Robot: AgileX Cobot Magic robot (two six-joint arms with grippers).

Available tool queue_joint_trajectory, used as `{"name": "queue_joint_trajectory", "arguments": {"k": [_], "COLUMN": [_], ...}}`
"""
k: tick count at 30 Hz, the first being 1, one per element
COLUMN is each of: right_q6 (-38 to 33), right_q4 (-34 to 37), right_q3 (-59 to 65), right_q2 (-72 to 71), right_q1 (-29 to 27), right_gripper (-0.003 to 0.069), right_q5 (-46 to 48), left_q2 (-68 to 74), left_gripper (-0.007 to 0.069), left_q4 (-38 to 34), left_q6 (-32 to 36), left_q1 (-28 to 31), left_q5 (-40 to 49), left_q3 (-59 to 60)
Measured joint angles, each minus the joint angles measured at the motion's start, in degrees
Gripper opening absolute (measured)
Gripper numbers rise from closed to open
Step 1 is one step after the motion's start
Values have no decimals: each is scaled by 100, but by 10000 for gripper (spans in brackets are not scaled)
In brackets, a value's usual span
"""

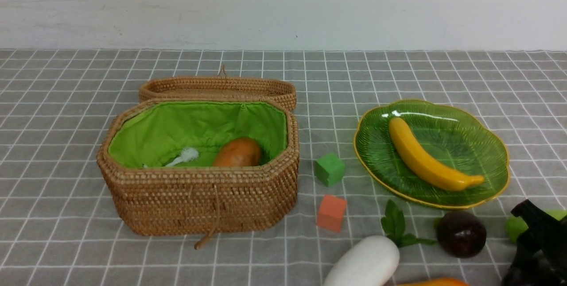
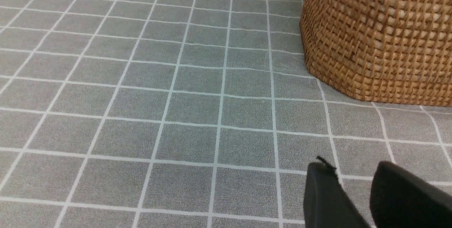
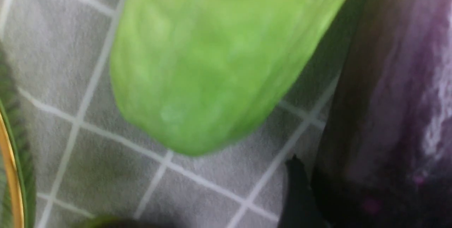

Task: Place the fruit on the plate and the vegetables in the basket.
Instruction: Grab an eggplant with your right arm and place it in the basket on the left.

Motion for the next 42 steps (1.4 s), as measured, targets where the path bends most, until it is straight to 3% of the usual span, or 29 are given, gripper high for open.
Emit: {"name": "queue_joint_trajectory", "arguments": {"k": [8, 13, 15, 17, 20, 22, 23, 24, 26, 27, 28, 30, 31, 32, 35, 42], "right_q6": [-337, -1429, -2554, -3242, -5442, -6292, -7505, -8134, -10034, -10658, -10812, -12177, -13399, -13948, -14878, -15231], "right_q4": [258, 1092, 1803, 2227, 3598, 4130, 4873, 5261, 6476, 6885, 6987, 7839, 8332, 8455, 8611, 8685], "right_q3": [49, 8, -194, -374, -1092, -1353, -1693, -1860, -2311, -2517, -2560, -2939, -3321, -3524, -4014, -4387], "right_q2": [-1163, -1881, -2125, -2179, -2098, -1982, -1749, -1600, -1088, -817, -762, -245, 262, 527, 1126, 1827], "right_q1": [0, 7, 155, 268, 887, 1156, 1546, 1748, 2347, 2537, 2583, 2982, 3339, 3520, 3930, 4245], "right_gripper": [388, 388, 388, 388, 388, 388, 388, 388, 388, 388, 388, 388, 388, 388, 388, 388], "right_q5": [163, 68, -43, -89, -327, -450, -719, -922, -1317, -1420, -1466, -1596, -1718, -1774, -1974, -2724], "left_q2": [0, 0, 0, 0, 0, 0, 0, 0, 0, 0, 0, 0, 0, 0, 0, 0], "left_gripper": [206, 206, 206, 206, 207, 207, 207, 207, 207, 208, 208, 210, 211, 212, 217, 220], "left_q4": [0, 0, 5, 5, 5, 5, 5, 5, 5, 5, 5, 5, 5, 5, 5, 5], "left_q6": [0, 0, 0, 0, 0, 0, 0, 0, 0, 0, 0, 0, 0, 0, 0, 0], "left_q1": [0, 0, 0, 0, 0, 0, 0, 0, 0, 0, 0, 0, 0, 0, 0, 0], "left_q5": [0, 0, 0, 0, 0, 0, 0, 0, 0, 0, 0, 0, 0, 0, 0, 0], "left_q3": [0, 0, 0, 0, 0, 0, 0, 0, 0, 0, 0, 0, 0, 0, 0, 0]}}
